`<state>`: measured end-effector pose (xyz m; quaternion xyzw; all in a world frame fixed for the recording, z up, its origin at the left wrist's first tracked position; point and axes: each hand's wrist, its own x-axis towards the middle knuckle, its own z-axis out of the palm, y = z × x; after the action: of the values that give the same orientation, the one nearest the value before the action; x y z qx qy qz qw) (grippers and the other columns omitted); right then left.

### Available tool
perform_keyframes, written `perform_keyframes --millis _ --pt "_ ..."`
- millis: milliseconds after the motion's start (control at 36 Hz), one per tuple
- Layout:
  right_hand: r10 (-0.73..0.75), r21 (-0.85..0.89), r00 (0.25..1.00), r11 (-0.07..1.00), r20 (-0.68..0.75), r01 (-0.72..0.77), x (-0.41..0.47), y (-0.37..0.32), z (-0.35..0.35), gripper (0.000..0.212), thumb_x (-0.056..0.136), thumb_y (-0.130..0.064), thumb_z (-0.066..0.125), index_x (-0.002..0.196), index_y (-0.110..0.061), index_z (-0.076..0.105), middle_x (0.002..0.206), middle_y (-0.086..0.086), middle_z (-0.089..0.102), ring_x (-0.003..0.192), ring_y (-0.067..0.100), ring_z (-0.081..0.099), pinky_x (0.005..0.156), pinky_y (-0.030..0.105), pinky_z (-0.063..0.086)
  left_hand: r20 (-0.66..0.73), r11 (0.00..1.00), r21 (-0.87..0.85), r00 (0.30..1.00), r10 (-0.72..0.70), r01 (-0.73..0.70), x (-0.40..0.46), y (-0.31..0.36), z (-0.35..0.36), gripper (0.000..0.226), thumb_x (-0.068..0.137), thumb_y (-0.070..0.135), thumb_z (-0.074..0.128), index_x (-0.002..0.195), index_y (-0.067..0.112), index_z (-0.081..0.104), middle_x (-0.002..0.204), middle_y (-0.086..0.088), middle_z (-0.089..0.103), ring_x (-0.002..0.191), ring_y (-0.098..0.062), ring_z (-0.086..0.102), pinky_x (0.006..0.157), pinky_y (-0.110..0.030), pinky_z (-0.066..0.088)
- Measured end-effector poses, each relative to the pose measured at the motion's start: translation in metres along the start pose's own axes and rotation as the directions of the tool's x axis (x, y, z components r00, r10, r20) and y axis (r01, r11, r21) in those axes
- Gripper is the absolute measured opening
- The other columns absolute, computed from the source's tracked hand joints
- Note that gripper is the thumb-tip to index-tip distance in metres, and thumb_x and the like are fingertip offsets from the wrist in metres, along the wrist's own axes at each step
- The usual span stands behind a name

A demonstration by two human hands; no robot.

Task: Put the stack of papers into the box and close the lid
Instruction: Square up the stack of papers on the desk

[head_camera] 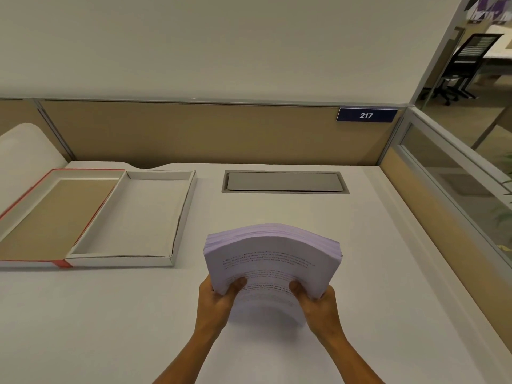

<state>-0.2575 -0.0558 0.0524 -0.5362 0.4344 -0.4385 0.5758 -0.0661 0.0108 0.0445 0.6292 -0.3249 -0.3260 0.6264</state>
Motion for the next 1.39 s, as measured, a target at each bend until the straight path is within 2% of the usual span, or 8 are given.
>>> perform_keyframes --millis 194,333,500,639,722,889,1139,1389 --pt "-0.017 0.010 1.000 1.000 0.009 0.017 0.002 0.001 -0.003 0.027 0.081 -0.011 0.073 0.101 -0.029 0.070 0.093 -0.009 0.076 0.095 0.016 0.070 0.068 0.027 0.061 0.020 0.998 -0.043 0.999 0.042 -0.041 0.002 0.001 -0.002 0.042 0.069 0.018 0.071 0.110 0.016 0.063 0.095 -0.002 0.072 0.091 -0.017 0.069 0.068 -0.027 0.061" --pt "0.010 -0.007 0.999 1.000 -0.031 -0.011 0.000 0.006 -0.004 0.026 0.073 -0.036 0.079 0.097 -0.032 0.072 0.092 -0.008 0.076 0.092 0.015 0.071 0.066 0.025 0.060 0.046 1.000 -0.023 0.999 0.009 -0.008 0.000 -0.008 0.001 0.037 0.071 0.019 0.070 0.108 0.022 0.063 0.095 0.009 0.074 0.094 -0.019 0.069 0.069 -0.028 0.061" --pt "0.047 -0.113 0.998 0.993 0.029 -0.044 0.004 0.025 -0.012 0.044 0.078 -0.034 0.071 0.119 -0.025 0.062 0.107 -0.001 0.071 0.100 0.019 0.068 0.079 0.034 0.062 0.065 0.999 0.035 0.998 0.000 -0.003 0.000 -0.011 0.000 0.046 0.072 0.039 0.072 0.113 0.022 0.059 0.095 0.007 0.072 0.092 -0.021 0.069 0.070 -0.025 0.061" --pt "0.054 -0.182 0.994 0.983 0.100 -0.035 0.001 0.031 -0.020 0.059 0.083 -0.037 0.065 0.137 -0.024 0.045 0.115 -0.008 0.066 0.106 0.009 0.064 0.083 0.030 0.060 0.094 0.995 0.100 0.996 0.003 -0.012 -0.006 -0.019 -0.004 0.042 0.084 0.023 0.062 0.124 0.020 0.049 0.104 0.008 0.065 0.095 -0.018 0.064 0.070 -0.014 0.057" --pt "0.031 -0.198 0.994 0.980 0.108 -0.009 0.005 0.027 -0.022 0.053 0.088 -0.030 0.067 0.136 -0.027 0.045 0.109 -0.018 0.067 0.105 0.005 0.064 0.081 0.027 0.060 0.083 0.994 0.112 0.996 0.010 -0.020 -0.003 -0.016 -0.003 0.041 0.082 0.026 0.062 0.122 0.025 0.050 0.097 0.021 0.068 0.096 -0.010 0.066 0.070 -0.015 0.057" --pt "0.015 -0.202 0.999 0.979 0.041 -0.007 0.012 0.010 -0.016 0.031 0.084 -0.037 0.068 0.112 -0.041 0.055 0.110 -0.012 0.069 0.094 0.005 0.069 0.071 0.023 0.060 0.113 0.989 0.148 0.993 -0.022 0.005 0.008 -0.005 -0.005 0.049 0.080 0.035 0.063 0.126 0.020 0.052 0.111 0.004 0.067 0.096 -0.017 0.069 0.072 -0.026 0.061" --pt "0.219 -0.305 0.970 0.936 0.105 -0.178 0.035 -0.004 -0.012 0.032 0.090 -0.041 0.065 0.117 -0.026 0.059 0.106 -0.007 0.070 0.090 0.011 0.071 0.078 0.031 0.059 0.001 0.930 0.301 0.975 -0.223 0.212 0.020 0.013 -0.006 0.031 0.086 0.027 0.069 0.115 0.019 0.065 0.106 0.000 0.074 0.085 -0.017 0.074 0.078 -0.039 0.061" --pt "0.459 -0.295 0.852 0.875 0.251 -0.385 0.042 -0.012 -0.011 0.018 0.100 -0.033 0.048 0.106 -0.026 0.064 0.102 -0.001 0.074 0.091 0.021 0.073 0.084 0.041 0.060 -0.112 0.842 0.377 0.922 -0.372 0.385 0.009 0.028 -0.001 0.026 0.086 0.025 0.068 0.110 0.016 0.063 0.102 -0.003 0.073 0.080 -0.020 0.074 0.070 -0.035 0.060"
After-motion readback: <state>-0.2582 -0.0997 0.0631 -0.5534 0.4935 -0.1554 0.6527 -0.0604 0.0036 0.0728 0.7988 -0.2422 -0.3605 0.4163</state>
